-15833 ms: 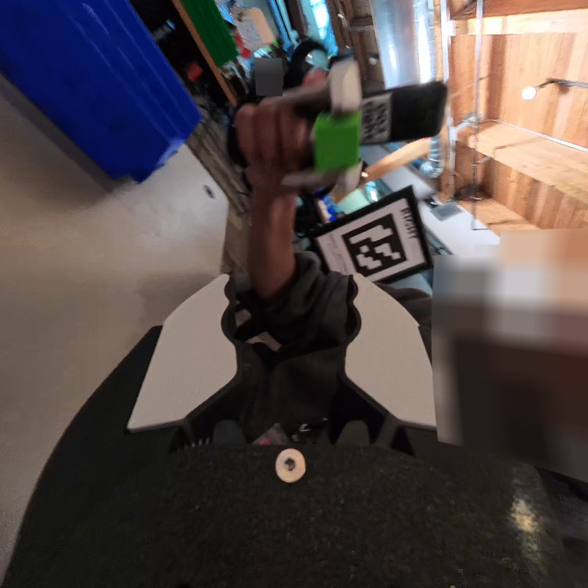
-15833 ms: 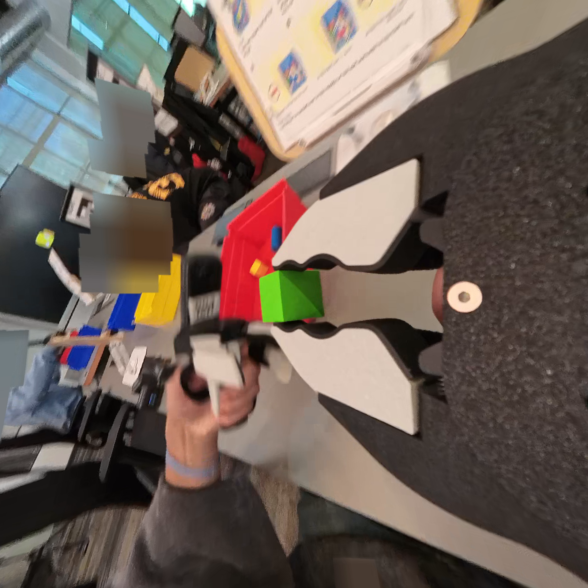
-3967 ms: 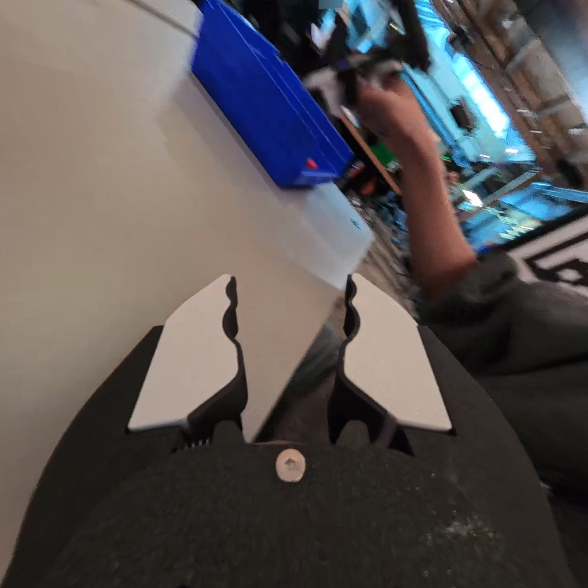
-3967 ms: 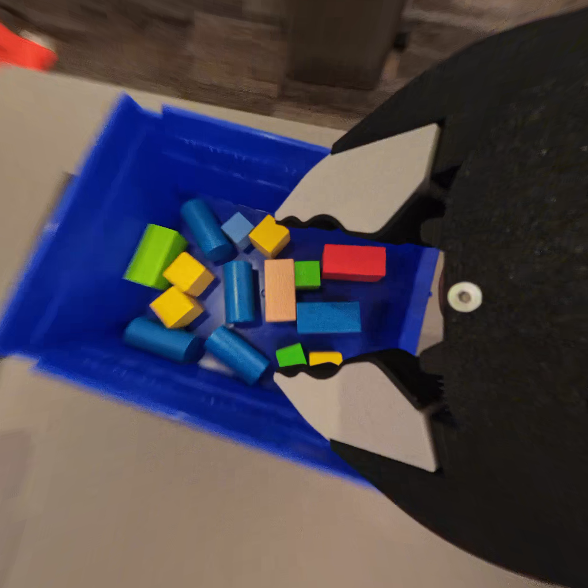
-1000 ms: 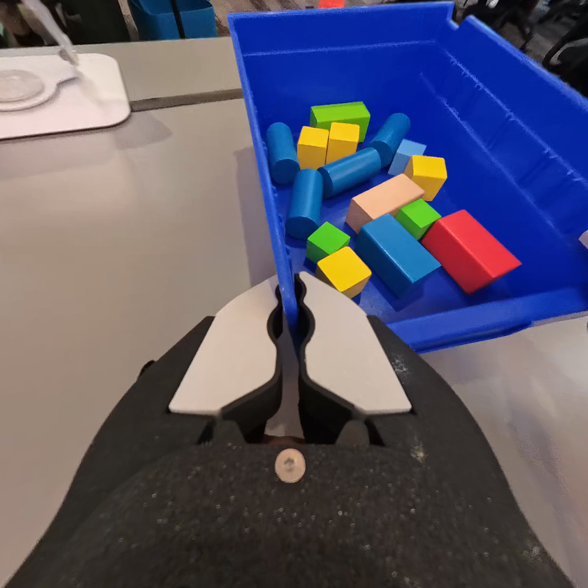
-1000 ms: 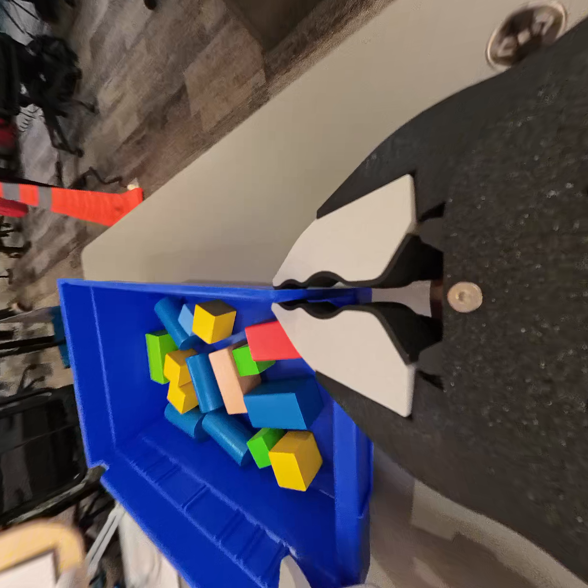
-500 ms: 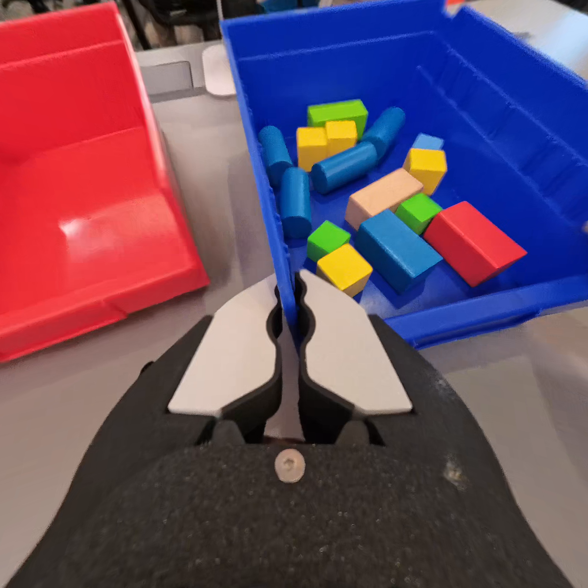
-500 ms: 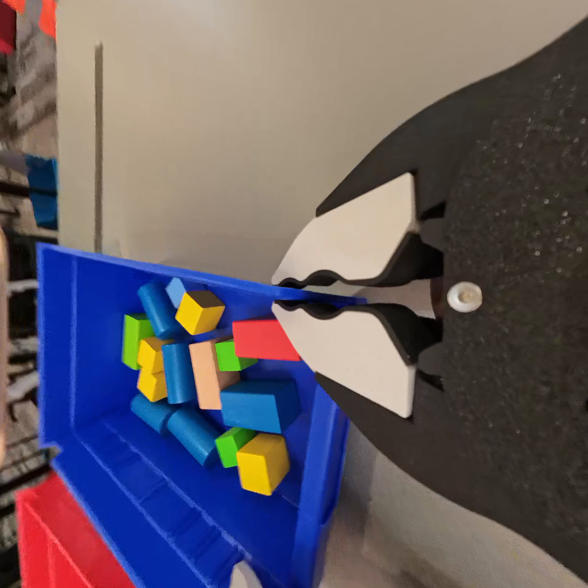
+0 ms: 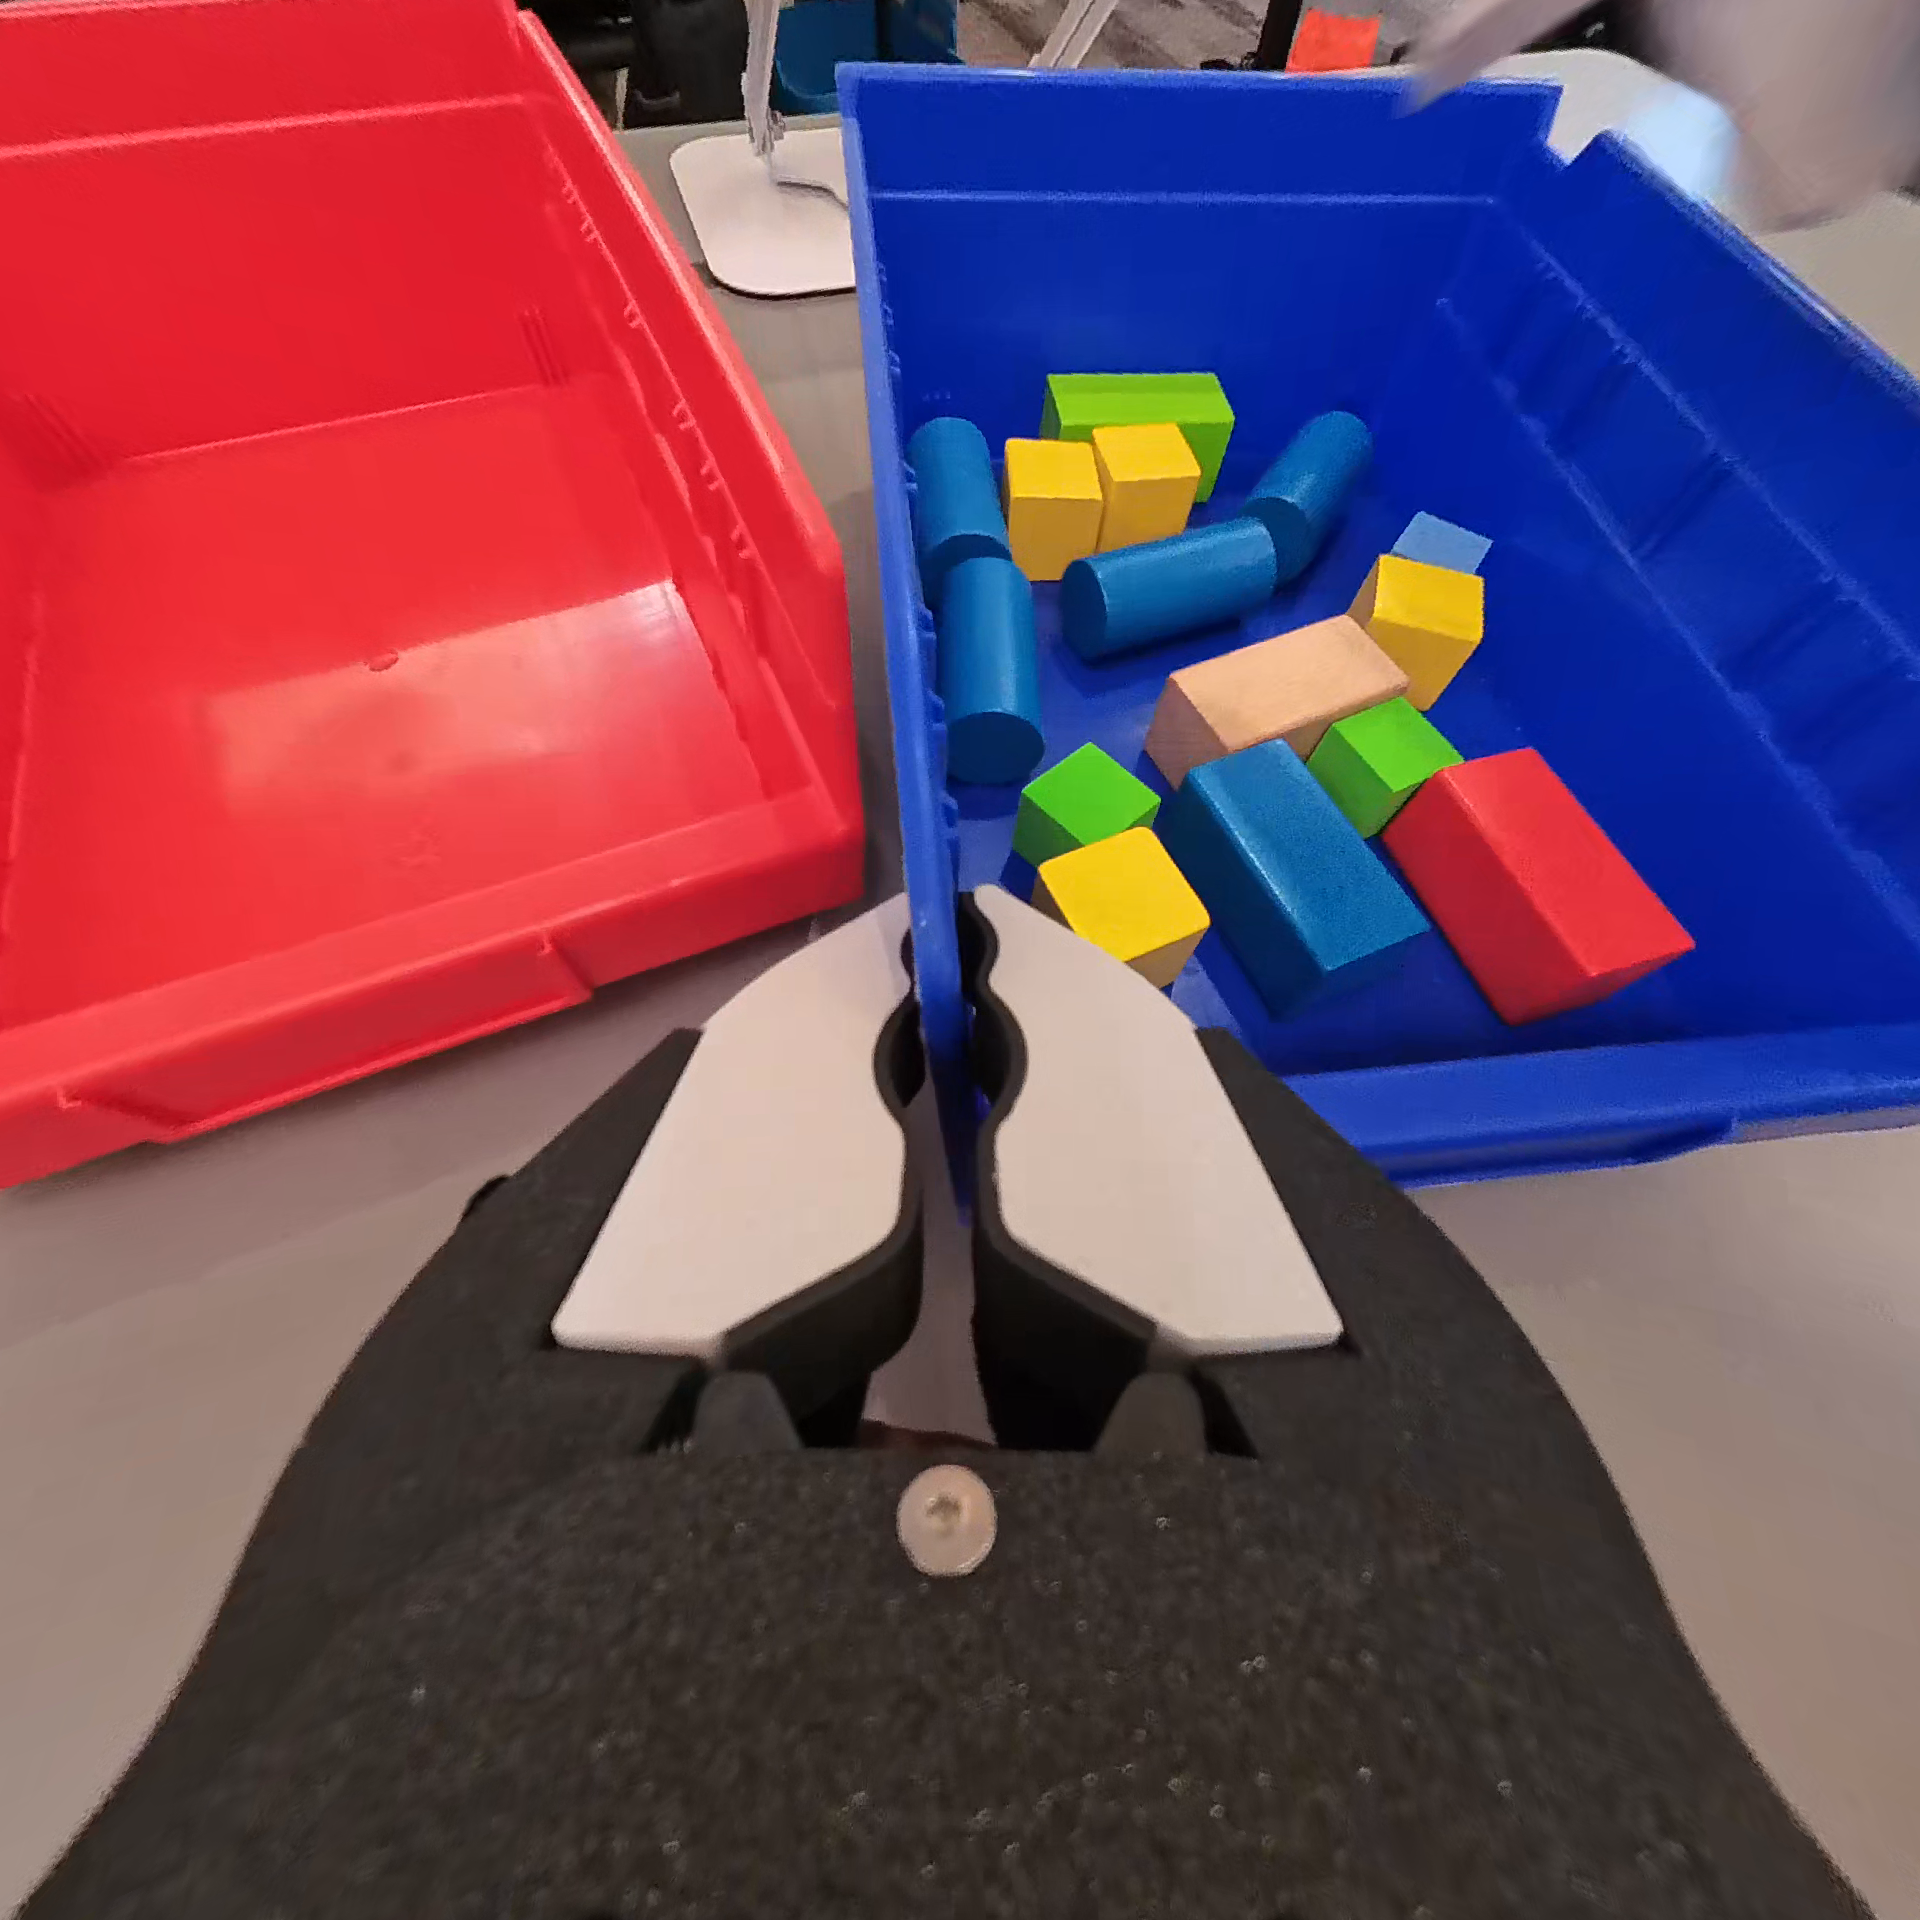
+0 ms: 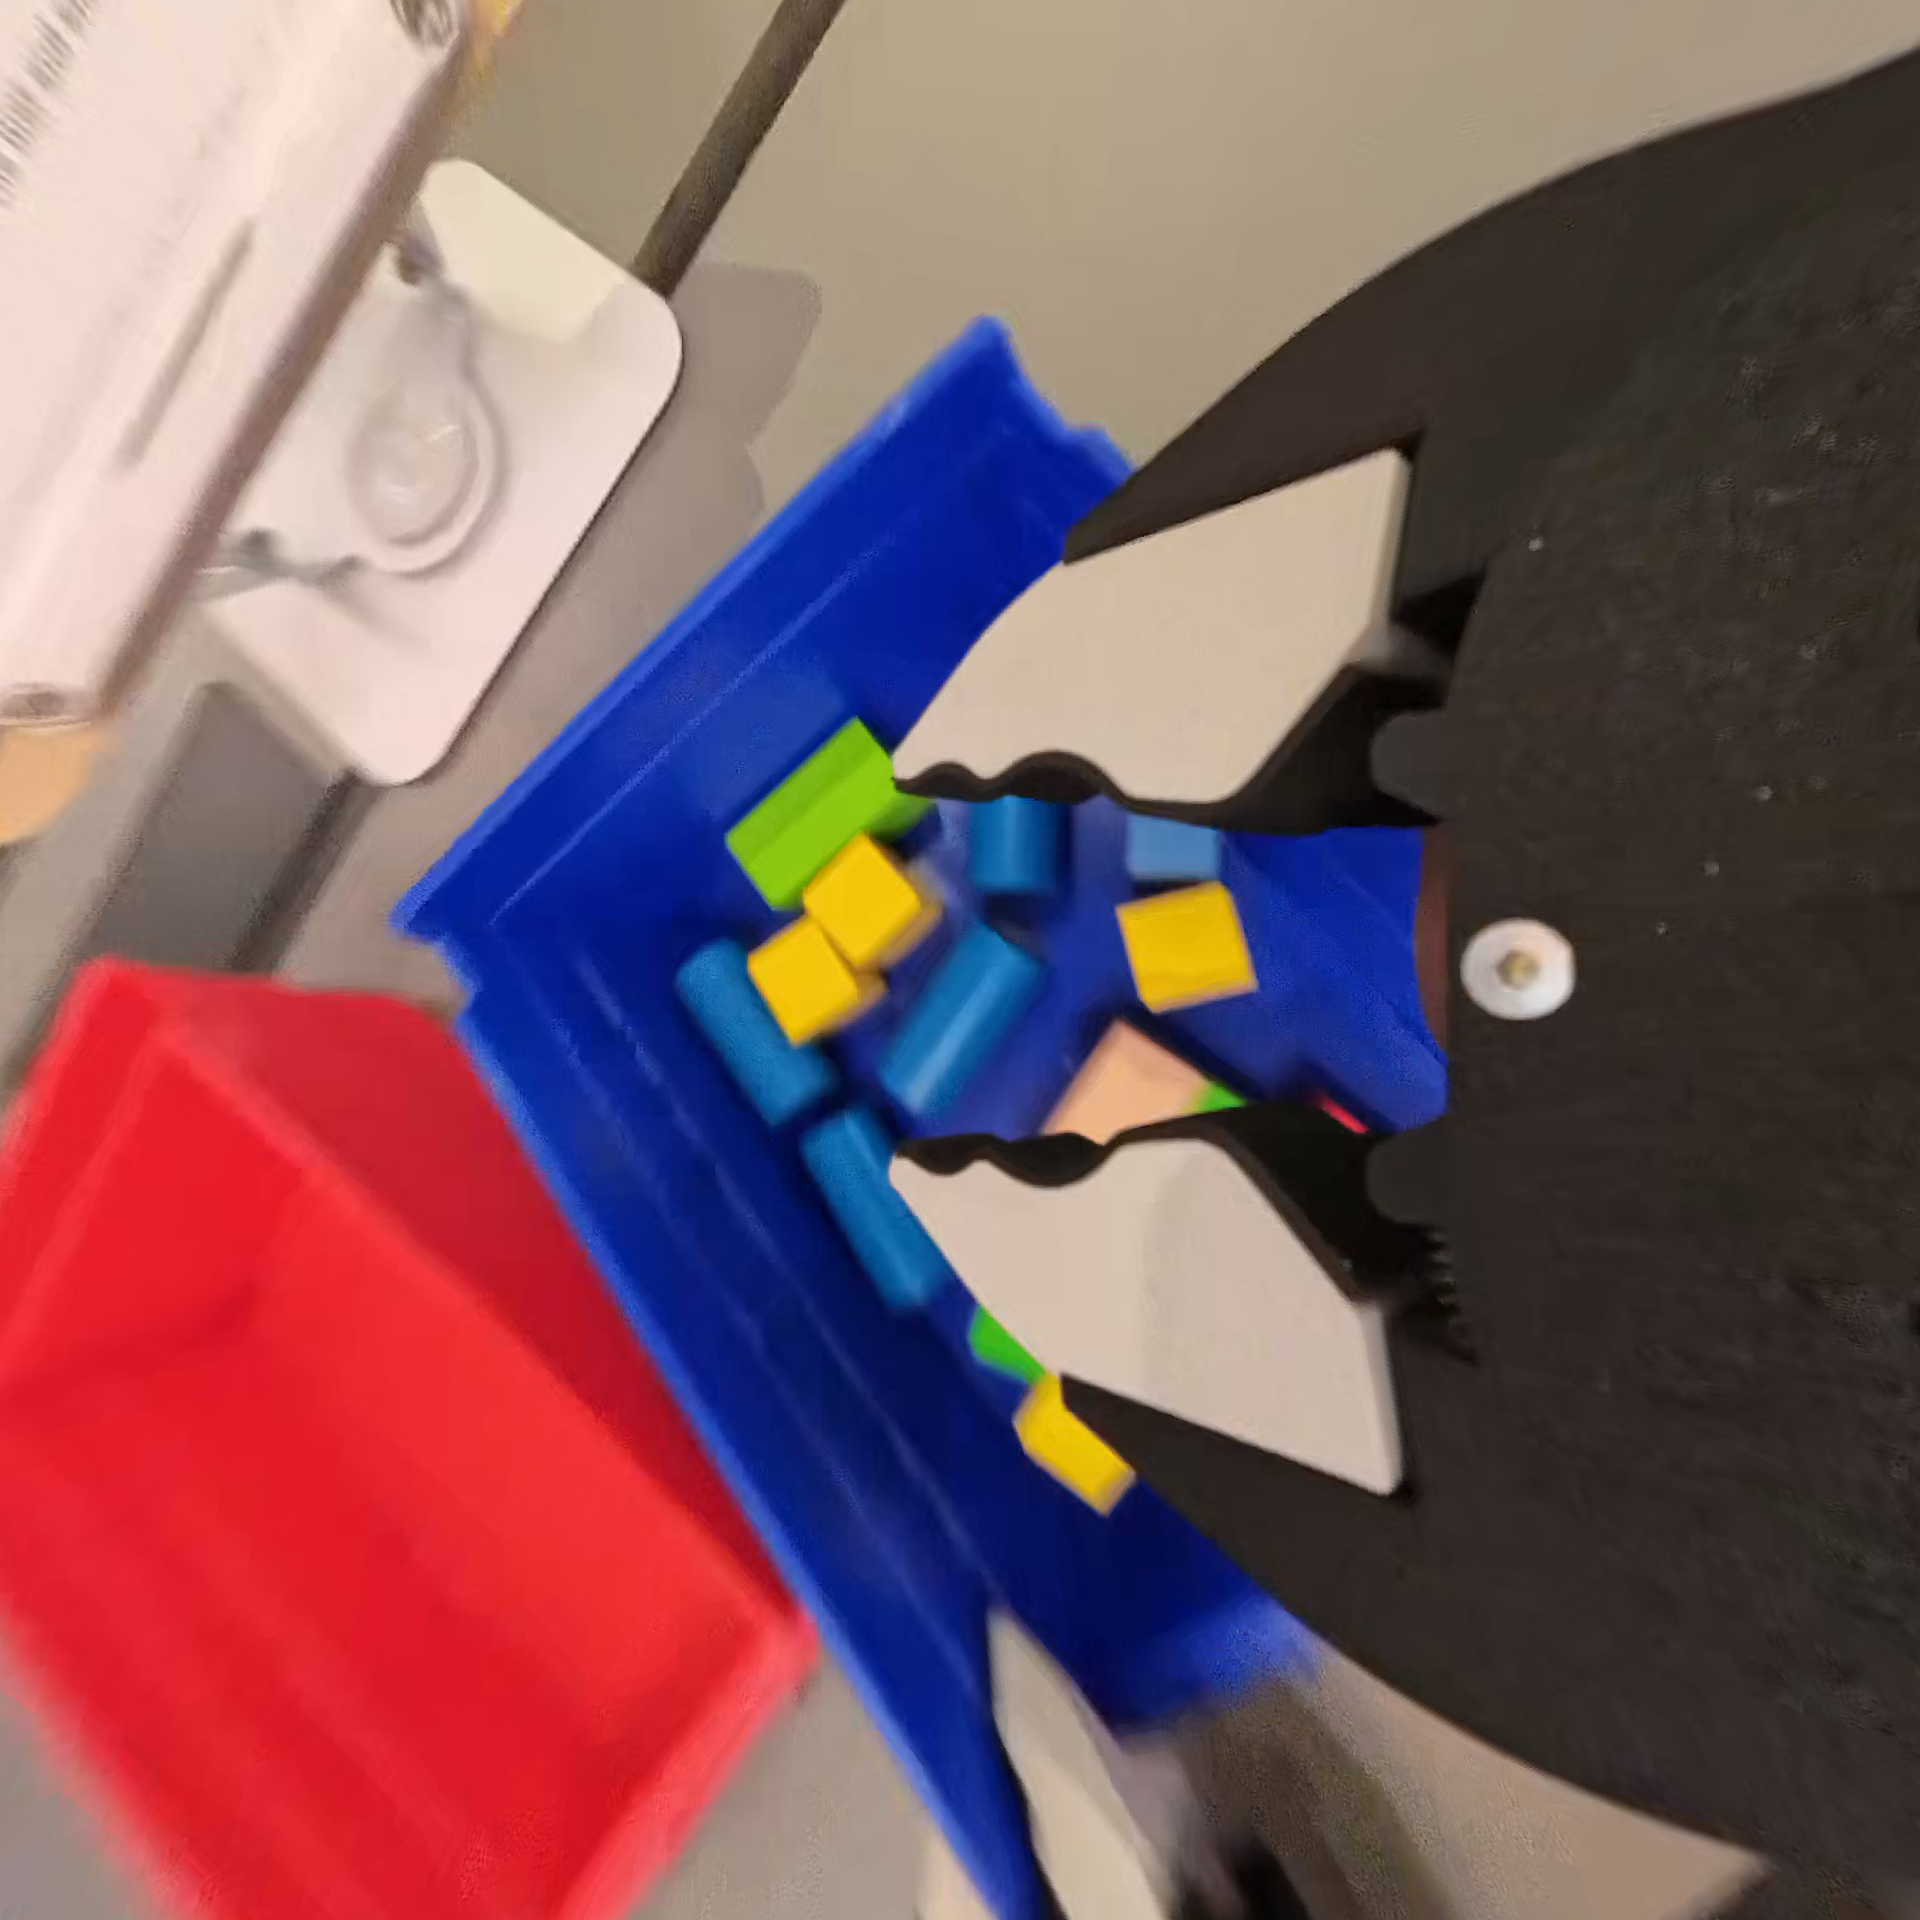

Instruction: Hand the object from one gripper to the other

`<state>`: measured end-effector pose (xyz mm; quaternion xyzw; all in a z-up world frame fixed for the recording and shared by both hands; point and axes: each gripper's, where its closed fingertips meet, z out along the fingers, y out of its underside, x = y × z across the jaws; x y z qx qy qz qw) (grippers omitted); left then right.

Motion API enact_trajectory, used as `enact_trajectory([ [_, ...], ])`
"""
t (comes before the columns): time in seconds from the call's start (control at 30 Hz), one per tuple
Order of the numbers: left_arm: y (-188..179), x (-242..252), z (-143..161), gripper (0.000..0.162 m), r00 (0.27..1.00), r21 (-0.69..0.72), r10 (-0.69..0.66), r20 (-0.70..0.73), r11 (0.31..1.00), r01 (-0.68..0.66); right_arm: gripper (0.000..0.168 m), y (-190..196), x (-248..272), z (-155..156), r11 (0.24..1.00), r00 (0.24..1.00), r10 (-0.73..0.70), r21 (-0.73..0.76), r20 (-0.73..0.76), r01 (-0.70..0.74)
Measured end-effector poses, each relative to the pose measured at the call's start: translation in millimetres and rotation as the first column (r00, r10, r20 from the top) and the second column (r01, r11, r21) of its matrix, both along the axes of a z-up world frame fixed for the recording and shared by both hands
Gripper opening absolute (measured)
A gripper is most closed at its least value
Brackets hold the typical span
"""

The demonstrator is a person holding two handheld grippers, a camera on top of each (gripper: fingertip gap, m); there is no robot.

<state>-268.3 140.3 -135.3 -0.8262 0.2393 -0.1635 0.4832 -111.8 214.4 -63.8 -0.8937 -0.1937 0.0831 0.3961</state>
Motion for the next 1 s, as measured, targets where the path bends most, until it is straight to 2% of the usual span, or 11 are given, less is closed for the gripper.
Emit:
enact_trajectory([
  [0.17,0,0,0,0.003,1.000,0.002,0.009,0.010,1.000,-0.009,0.062,78,-15,-83,0.937,0.989,-0.075,-0.331,0.124,0.113],
  [0.23,0,0,0,0.003,1.000,0.003,0.016,0.013,1.000,-0.016,0.053,88,-18,-103,0.931,0.979,-0.069,-0.340,0.194,0.133],
  [0.27,0,0,0,0.003,1.000,0.004,0.020,0.013,1.000,-0.020,0.031,96,-17,-100,0.957,0.970,-0.072,-0.258,0.233,0.133],
  [0.33,0,-1,0,0.003,0.999,0.002,0.034,0.007,0.999,-0.034,0.034,93,-16,-104,0.967,0.951,-0.065,-0.215,0.304,0.135],
  [0.47,1,-1,0,0.002,0.999,0.001,0.046,0.001,0.999,-0.046,0.082,42,-27,-111,0.933,0.940,0.086,-0.358,0.331,0.041],
  [0.57,2,0,0,0.002,0.999,-0.001,0.036,0.010,0.999,-0.036,0.069,-23,-44,-99,0.795,0.950,0.262,-0.596,0.173,-0.111],
  [0.6,2,0,0,0.002,0.999,-0.002,0.033,0.010,0.999,-0.033,0.075,-31,-46,-90,0.790,0.952,0.270,-0.598,0.143,-0.135],
  [0.73,2,0,0,0.002,1.000,-0.003,0.028,0.009,1.000,-0.028,0.057,-49,-38,-50,0.810,0.928,0.341,-0.548,0.149,-0.210],
  [0.8,2,0,0,0.003,1.000,-0.003,0.024,0.010,1.000,-0.024,0.059,-60,-48,-44,0.792,0.845,0.497,-0.500,0.195,-0.351],
  [0.9,2,0,0,0.003,1.000,-0.001,0.014,0.013,1.000,-0.014,0.080,-85,-67,-67,0.649,0.569,0.756,-0.492,0.324,-0.581],
  [1.0,2,0,0,0.003,1.000,0.004,-0.006,0.013,1.000,0.006,0.061,-108,-78,-98,0.474,0.369,0.881,-0.537,0.297,-0.698],
])
